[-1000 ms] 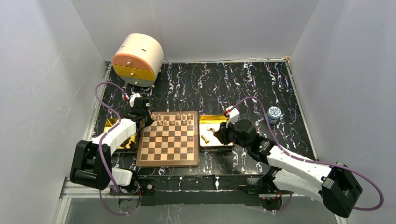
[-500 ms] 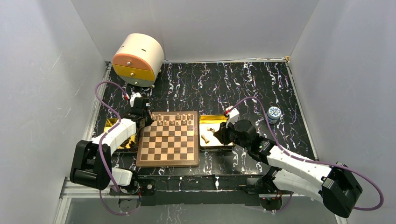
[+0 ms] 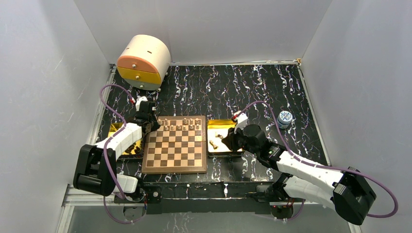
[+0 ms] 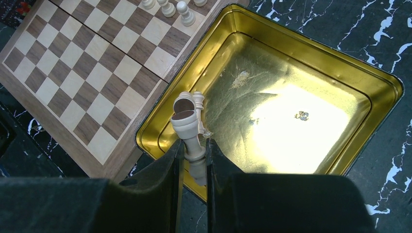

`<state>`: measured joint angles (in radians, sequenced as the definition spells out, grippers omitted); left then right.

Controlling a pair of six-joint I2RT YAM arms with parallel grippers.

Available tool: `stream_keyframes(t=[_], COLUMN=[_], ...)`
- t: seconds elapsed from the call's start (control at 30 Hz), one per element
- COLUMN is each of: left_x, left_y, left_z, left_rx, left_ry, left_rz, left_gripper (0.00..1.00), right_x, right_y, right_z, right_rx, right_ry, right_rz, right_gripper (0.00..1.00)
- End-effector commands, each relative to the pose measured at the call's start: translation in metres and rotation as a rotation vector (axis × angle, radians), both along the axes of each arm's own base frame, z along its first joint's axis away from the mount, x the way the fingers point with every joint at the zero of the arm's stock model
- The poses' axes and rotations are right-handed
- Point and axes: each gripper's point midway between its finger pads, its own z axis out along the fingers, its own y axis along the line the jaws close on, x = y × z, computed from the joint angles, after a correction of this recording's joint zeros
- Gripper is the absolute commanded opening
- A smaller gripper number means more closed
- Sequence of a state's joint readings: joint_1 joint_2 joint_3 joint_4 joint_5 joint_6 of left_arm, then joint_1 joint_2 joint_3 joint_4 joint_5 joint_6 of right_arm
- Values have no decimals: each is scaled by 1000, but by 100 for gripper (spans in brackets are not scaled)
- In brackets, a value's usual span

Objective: Set up the chess pieces on the board
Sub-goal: Place the chess piece on the chessboard.

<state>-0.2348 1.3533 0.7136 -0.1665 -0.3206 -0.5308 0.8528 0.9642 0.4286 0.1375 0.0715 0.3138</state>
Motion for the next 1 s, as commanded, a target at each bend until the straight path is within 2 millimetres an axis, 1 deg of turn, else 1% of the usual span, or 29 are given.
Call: stream_keyframes(t=[0.0, 0.07, 0.2, 0.37, 0.53, 0.63, 0.77, 0.9, 0.93, 0.97], left_x=[5, 5, 6, 11, 13, 12, 3, -11, -16, -17], left_y=[0, -2, -6, -14, -38, -59, -99, -142, -150, -159], left_z=[12, 15, 29, 64, 97, 116, 147, 183, 187, 201], left_rx=[-7, -21, -41, -68, -143, -224, -401, -641, -694, -768], left_ry=[-26, -31, -44, -100, -145, -182, -271, -349, -349, -385], left_rz=[8, 4, -5, -62, -201, -302, -485, -656, -691, -715], left_gripper=[25, 26, 31, 43, 57, 61, 64, 65, 66, 66], right_x=[9, 9, 9, 11, 10, 10, 10, 11, 12, 12], right_y=[13, 12, 13, 15, 19, 23, 30, 36, 37, 39], right_z=[30, 30, 33, 39, 47, 56, 72, 96, 103, 110], right_rx=[72, 70, 79, 90, 124, 150, 195, 262, 282, 304], right_ry=[-65, -64, -61, -56, -45, -41, -35, -39, -43, -47], right_rz=[9, 9, 2, -3, -5, -2, 9, 7, 6, 6], right_gripper=[12, 12, 12, 12, 12, 11, 11, 11, 11, 11])
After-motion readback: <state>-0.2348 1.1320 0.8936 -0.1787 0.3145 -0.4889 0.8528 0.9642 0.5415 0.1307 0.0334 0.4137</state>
